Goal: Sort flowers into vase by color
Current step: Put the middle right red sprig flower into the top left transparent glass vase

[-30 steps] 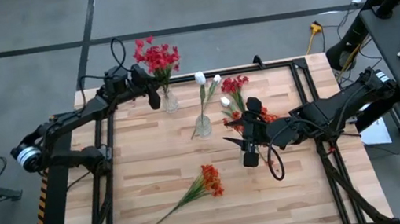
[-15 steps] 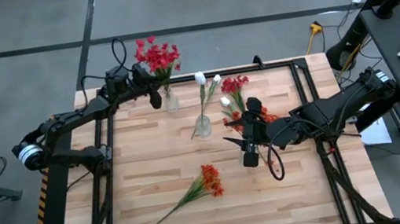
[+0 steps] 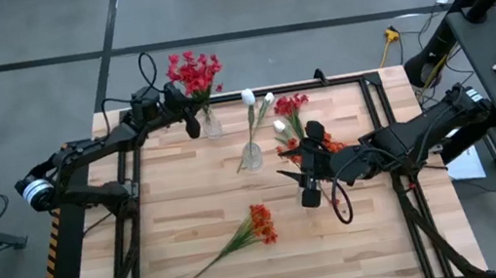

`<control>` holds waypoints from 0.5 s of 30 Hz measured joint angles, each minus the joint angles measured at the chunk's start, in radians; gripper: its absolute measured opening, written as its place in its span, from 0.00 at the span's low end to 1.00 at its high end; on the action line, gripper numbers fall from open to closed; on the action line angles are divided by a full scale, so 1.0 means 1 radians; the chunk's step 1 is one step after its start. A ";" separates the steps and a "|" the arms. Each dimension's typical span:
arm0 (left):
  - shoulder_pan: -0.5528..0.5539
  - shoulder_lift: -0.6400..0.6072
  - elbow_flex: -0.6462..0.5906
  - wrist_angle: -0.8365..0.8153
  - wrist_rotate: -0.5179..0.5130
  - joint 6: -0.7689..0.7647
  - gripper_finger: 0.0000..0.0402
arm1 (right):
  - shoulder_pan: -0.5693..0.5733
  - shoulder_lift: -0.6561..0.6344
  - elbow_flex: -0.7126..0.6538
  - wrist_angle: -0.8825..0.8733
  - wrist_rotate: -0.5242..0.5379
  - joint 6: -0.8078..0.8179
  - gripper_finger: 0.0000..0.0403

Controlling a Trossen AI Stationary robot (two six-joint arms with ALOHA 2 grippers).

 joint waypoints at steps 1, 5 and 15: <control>0.000 0.000 -0.003 0.005 0.000 0.000 0.00 | 0.000 0.000 0.000 0.000 0.000 0.000 0.42; 0.000 0.000 -0.008 0.009 0.000 0.000 0.00 | 0.000 0.000 0.000 0.000 0.000 0.000 0.42; 0.000 0.000 -0.009 0.008 0.000 0.000 0.00 | 0.000 0.000 0.000 0.000 0.000 0.001 0.42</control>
